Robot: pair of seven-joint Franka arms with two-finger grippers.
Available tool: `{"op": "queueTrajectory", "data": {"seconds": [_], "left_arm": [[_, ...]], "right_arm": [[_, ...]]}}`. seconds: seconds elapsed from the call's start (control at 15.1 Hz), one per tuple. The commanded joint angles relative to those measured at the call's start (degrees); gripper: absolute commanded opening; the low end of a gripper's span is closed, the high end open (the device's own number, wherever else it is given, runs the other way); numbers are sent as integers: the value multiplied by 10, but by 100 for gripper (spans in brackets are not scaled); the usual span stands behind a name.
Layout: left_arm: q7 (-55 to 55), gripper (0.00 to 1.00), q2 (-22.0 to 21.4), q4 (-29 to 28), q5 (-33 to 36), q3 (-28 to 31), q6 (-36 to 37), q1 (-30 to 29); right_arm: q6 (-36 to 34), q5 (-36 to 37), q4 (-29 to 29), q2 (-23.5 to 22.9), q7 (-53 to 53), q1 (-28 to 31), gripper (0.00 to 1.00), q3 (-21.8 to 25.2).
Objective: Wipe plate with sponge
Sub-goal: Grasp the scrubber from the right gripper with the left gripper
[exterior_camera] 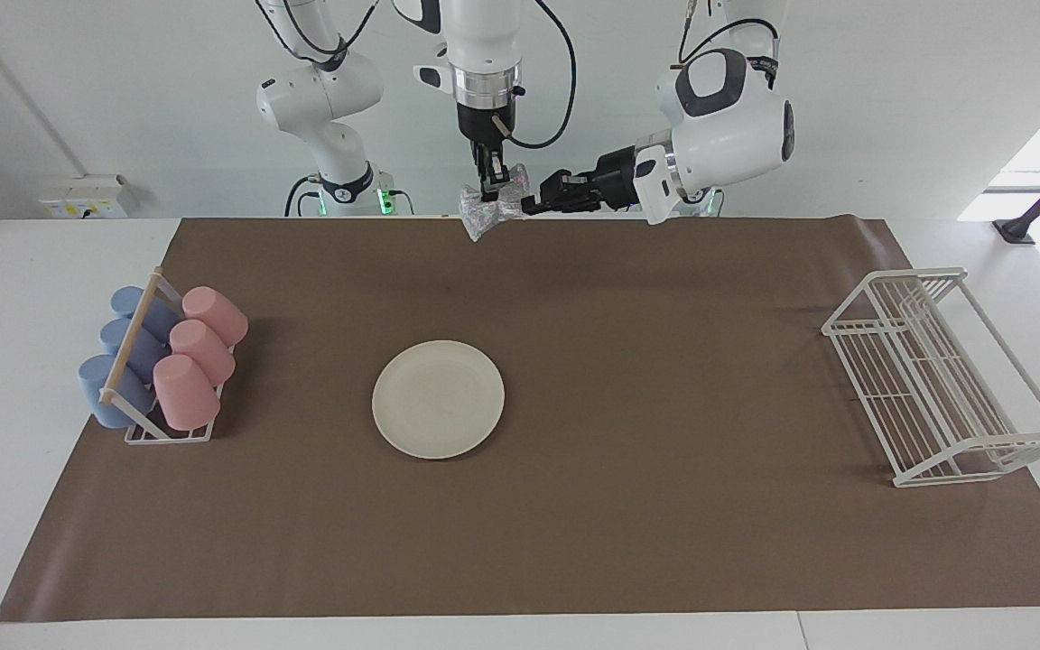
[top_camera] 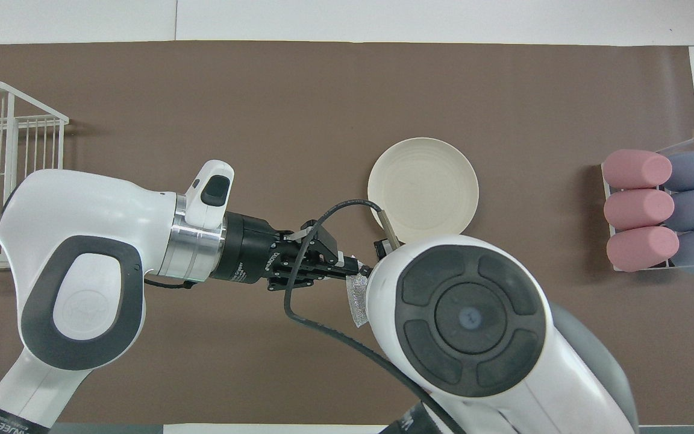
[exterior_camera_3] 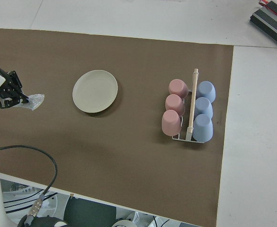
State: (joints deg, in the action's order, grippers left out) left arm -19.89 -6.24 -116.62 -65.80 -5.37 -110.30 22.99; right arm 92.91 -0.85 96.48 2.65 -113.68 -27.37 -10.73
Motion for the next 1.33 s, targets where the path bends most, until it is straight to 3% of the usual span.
{"op": "queueTrajectory", "data": {"seconds": [0.0, 0.07, 0.2, 0.4, 0.46, 0.8, 1.13, 1.19, 1.26], "left_arm": [[6, 22, -14, -16, -10, 7, -7, 21], [6, 43, -14, -16, -10, 7, -6, 19], [6, 55, -15, -14, -10, 7, -6, 21], [6, 56, -15, -14, -9, 7, -6, 21], [6, 53, -15, -14, -9, 7, -6, 21], [-2, 0, -17, -14, -10, 7, -8, 30], [-4, 0, -19, -17, -10, 7, -4, 25], [-5, 0, -19, -17, -10, 7, -2, 23], [-5, 0, -19, -17, -10, 8, 0, 21]], "right_arm": [[3, 11, -3, -1, -8, 5, 0, -4], [3, 11, -3, -1, -8, 5, 0, -4], [3, 11, -3, -1, -8, 5, 0, -4], [3, 11, -3, -1, -8, 5, 0, -4], [3, 11, -3, -1, -7, 5, 0, -4], [3, 11, -4, -1, -6, 5, 0, -4], [-1, 6, -4, 3, 6, 7, 0, -3], [-6, 6, -2, 6, 31, 8, 23, -3], [-11, 7, -1, 13, 82, 14, 54, -1]]}}
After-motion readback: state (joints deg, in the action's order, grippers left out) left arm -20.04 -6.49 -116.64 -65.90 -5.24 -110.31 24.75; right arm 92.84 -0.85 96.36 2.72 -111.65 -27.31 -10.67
